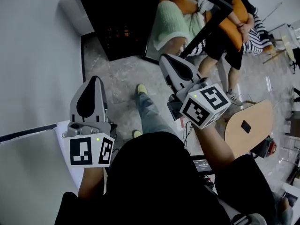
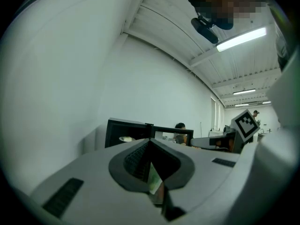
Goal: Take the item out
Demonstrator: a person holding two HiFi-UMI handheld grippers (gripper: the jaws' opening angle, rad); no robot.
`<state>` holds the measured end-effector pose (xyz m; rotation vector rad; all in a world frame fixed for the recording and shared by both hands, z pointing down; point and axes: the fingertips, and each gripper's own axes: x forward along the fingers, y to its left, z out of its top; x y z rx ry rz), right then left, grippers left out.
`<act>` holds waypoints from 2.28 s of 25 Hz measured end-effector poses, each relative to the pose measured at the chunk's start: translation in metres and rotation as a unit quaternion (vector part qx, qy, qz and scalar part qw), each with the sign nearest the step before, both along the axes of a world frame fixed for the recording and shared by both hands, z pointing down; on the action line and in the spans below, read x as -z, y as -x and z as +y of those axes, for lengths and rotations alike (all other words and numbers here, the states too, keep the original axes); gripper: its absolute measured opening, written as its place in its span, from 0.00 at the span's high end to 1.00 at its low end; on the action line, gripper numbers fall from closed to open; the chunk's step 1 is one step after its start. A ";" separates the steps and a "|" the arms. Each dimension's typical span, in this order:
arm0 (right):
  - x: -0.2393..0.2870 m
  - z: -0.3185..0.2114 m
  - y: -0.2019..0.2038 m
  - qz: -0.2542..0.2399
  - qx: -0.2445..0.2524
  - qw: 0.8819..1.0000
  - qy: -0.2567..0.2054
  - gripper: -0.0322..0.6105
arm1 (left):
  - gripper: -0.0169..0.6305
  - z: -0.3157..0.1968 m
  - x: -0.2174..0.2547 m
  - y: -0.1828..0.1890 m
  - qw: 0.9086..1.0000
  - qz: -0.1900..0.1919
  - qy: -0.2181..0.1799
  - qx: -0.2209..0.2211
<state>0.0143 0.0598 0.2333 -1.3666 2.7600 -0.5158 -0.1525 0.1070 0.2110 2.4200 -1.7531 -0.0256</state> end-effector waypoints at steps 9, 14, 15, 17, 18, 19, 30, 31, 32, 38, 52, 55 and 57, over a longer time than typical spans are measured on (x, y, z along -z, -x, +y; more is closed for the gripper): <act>-0.033 -0.108 -0.010 0.013 0.005 1.000 0.026 0.95 | 0.96 -0.119 -0.024 -0.018 0.999 -0.003 0.033 -0.019; -0.040 -0.148 -0.016 0.016 0.015 0.999 0.029 0.95 | 0.96 -0.167 -0.032 -0.033 0.998 -0.004 0.048 -0.029; -0.041 -0.155 -0.018 0.019 0.021 0.999 0.024 0.95 | 0.96 -0.175 -0.032 -0.036 0.998 -0.004 0.047 -0.029; -0.043 -0.167 -0.021 0.029 0.034 0.999 0.015 0.95 | 0.96 -0.190 -0.035 -0.043 0.998 -0.006 0.048 -0.029; -0.045 -0.173 -0.023 0.034 0.041 0.999 0.012 0.95 | 0.96 -0.197 -0.038 -0.047 0.998 -0.008 0.051 -0.029; -0.048 -0.179 -0.025 0.038 0.047 0.998 0.009 0.95 | 0.96 -0.204 -0.041 -0.051 0.998 -0.009 0.053 -0.029; -0.066 -0.246 -0.031 0.030 0.077 0.996 0.031 0.95 | 0.96 -0.285 -0.058 -0.073 0.997 -0.006 0.068 -0.035; -0.066 -0.252 -0.032 0.027 0.077 0.996 0.035 0.95 | 0.96 -0.292 -0.058 -0.074 0.997 -0.006 0.070 -0.034; -0.067 -0.258 -0.032 0.024 0.076 0.996 0.039 0.95 | 0.96 -0.298 -0.058 -0.074 0.997 -0.006 0.072 -0.033; -0.071 -0.297 -0.034 -0.002 0.062 0.996 0.062 0.95 | 0.96 -0.336 -0.057 -0.074 0.997 -0.011 0.071 -0.029; -0.111 -0.334 0.013 -0.059 0.024 0.983 0.171 0.80 | 0.96 -0.356 -0.084 -0.013 0.996 0.000 0.082 -0.026; -0.133 -0.349 0.029 -0.092 0.009 0.975 0.201 0.78 | 0.96 -0.359 -0.099 0.000 0.995 -0.006 0.091 -0.030; -0.149 -0.365 0.038 -0.122 -0.005 0.968 0.219 0.75 | 0.96 -0.362 -0.111 0.009 0.995 -0.012 0.098 -0.029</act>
